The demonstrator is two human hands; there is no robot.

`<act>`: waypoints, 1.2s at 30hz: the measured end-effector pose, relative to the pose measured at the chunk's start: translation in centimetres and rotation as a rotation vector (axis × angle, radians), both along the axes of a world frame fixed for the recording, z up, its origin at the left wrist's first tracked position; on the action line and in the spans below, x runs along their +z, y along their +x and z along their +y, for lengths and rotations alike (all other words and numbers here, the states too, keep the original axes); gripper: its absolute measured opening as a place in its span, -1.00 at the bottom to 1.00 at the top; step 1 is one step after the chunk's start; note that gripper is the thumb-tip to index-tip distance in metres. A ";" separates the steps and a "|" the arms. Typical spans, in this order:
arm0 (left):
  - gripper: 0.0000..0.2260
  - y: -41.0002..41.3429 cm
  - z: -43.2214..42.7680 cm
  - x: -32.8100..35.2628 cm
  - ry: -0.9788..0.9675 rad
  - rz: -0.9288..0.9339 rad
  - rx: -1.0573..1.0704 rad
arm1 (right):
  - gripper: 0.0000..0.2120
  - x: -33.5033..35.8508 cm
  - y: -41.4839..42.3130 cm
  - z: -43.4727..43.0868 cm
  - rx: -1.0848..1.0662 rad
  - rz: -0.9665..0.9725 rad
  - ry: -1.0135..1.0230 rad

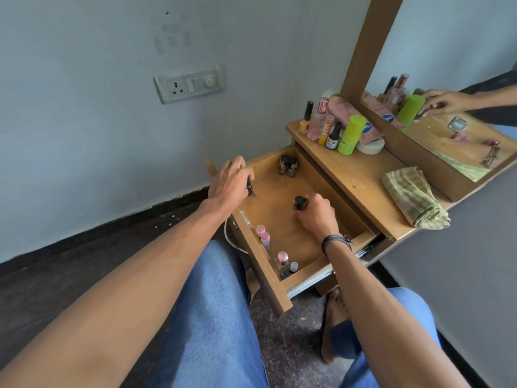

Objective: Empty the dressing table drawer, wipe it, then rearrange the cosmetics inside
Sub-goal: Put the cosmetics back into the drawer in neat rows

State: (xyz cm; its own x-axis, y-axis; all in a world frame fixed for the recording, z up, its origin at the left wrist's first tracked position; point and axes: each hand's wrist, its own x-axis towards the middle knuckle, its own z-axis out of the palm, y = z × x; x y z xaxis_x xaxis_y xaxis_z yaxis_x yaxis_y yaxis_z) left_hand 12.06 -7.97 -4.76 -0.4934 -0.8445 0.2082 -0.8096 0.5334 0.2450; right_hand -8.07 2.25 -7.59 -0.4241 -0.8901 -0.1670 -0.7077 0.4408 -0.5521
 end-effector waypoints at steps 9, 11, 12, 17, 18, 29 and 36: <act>-0.67 0.2 -0.5 -0.5 -0.007 0.018 -0.022 | -0.76 -0.6 0.7 -2.6 -0.264 -0.111 -0.095; -0.66 0.3 -0.6 -0.7 -0.004 0.030 -0.012 | -0.79 -0.9 0.8 -2.5 -0.296 -0.093 -0.084; -0.66 0.3 -0.7 -0.7 -0.002 0.037 -0.007 | -0.80 -0.9 0.8 -2.4 -0.295 -0.086 -0.077; -0.66 0.3 -0.8 -0.8 0.009 0.062 -0.003 | -0.90 -1.0 1.2 -2.1 -0.187 -0.035 -0.124; -0.67 0.3 -0.7 -0.7 0.009 0.067 -0.001 | -0.92 -1.1 1.3 -2.0 -0.162 -0.017 -0.142; -0.75 0.4 -0.3 -0.6 0.024 0.106 0.023 | -0.45 -1.5 1.1 -2.6 0.029 0.001 -0.115; -0.75 0.5 -0.5 -0.6 0.041 0.098 0.007 | -0.43 -2.6 0.3 -4.0 0.059 0.034 0.015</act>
State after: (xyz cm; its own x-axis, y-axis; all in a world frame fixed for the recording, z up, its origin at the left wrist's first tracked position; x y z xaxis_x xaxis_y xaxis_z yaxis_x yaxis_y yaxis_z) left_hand 12.53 -8.43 -5.33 -0.4666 -0.8567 0.2199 -0.7844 0.5157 0.3447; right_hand -7.74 -1.75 -10.21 -0.3764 -0.9113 -0.1667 -0.7507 0.4055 -0.5215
